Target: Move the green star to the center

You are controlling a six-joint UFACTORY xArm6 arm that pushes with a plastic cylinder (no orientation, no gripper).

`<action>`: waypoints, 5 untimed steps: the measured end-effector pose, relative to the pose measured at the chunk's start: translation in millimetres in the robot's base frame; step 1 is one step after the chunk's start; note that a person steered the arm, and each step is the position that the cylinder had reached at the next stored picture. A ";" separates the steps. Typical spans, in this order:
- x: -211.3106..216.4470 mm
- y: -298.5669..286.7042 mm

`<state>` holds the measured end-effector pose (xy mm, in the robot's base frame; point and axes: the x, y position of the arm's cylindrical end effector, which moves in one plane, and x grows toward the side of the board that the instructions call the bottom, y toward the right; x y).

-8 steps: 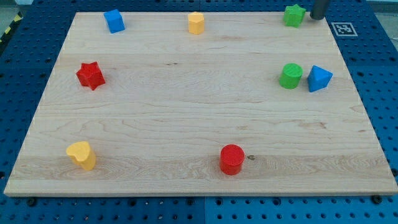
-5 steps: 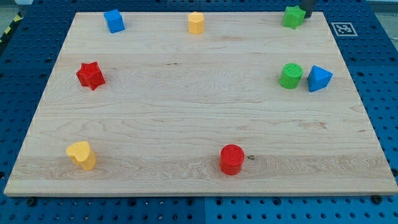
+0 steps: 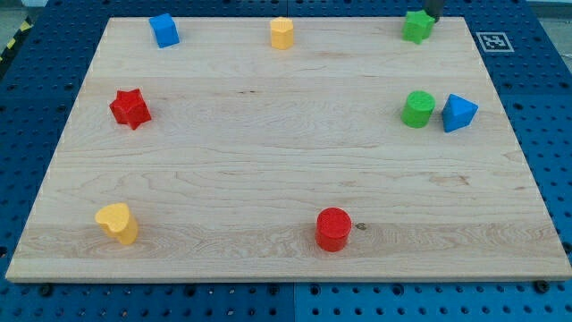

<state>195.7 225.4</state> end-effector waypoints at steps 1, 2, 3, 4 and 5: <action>20.2 -8.0; 29.8 -8.0; 29.8 -8.0; 33.5 -8.1; 37.5 -8.1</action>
<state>233.2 217.3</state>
